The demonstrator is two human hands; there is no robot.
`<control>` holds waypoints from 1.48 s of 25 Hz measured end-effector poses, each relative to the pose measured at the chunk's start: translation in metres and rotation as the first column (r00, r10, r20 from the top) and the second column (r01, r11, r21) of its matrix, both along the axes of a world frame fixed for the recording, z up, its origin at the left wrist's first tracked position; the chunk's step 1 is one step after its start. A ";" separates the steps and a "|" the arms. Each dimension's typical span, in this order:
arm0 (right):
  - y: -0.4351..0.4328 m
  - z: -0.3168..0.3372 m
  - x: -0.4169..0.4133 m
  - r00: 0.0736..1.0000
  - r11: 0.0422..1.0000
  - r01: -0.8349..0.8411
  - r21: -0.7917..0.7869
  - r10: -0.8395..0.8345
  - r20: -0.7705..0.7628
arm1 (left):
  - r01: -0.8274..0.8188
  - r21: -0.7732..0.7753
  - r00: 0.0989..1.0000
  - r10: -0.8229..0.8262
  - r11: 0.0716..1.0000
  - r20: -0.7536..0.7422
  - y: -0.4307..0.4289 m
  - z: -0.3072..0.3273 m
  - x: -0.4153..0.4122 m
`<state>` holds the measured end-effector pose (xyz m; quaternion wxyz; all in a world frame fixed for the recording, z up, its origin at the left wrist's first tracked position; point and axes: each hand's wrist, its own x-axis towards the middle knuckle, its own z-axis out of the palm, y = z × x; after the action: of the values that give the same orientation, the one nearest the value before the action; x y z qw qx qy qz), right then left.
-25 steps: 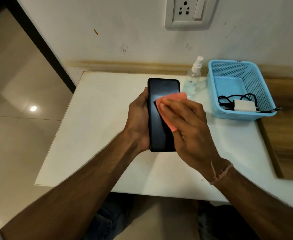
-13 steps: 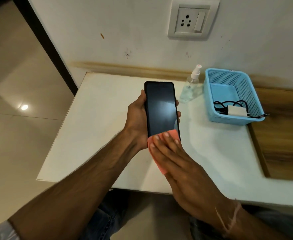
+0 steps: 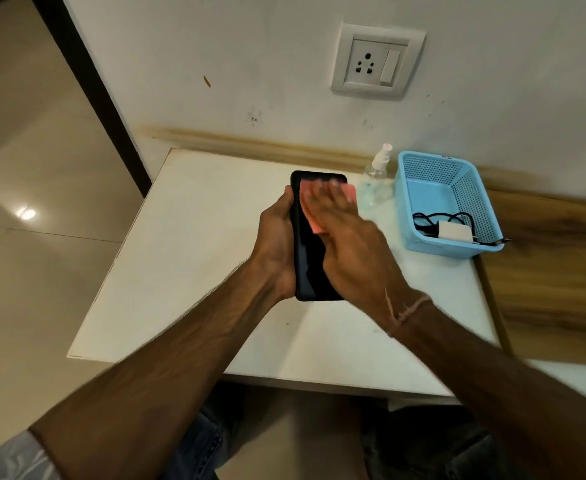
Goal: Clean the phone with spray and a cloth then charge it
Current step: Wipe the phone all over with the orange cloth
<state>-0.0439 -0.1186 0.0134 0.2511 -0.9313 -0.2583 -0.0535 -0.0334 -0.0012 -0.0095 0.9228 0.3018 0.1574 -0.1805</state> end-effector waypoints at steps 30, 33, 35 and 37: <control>-0.008 -0.012 -0.024 0.999 1.000 0.021 -0.016 -0.020 0.041 | 0.068 0.051 0.998 -0.067 0.996 -0.008 0.014 0.004 0.007; 0.006 -0.017 -0.037 0.998 0.999 -0.052 -0.007 0.052 0.020 | 0.087 0.035 0.996 -0.087 0.996 -0.005 0.015 0.004 0.006; 0.001 -0.022 -0.055 0.990 0.990 -0.138 -0.037 0.139 0.031 | 0.075 0.040 0.997 -0.076 0.996 0.016 0.017 0.004 0.005; -0.014 -0.027 -0.069 0.973 0.967 -0.225 -0.118 0.230 0.034 | 0.061 0.018 0.997 -0.061 0.998 0.038 0.019 0.003 0.004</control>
<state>-0.1131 -0.1330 -0.0138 0.1960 -0.9068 -0.3720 -0.0319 -0.0294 0.0173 -0.0060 0.9171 0.3177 0.1319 -0.2013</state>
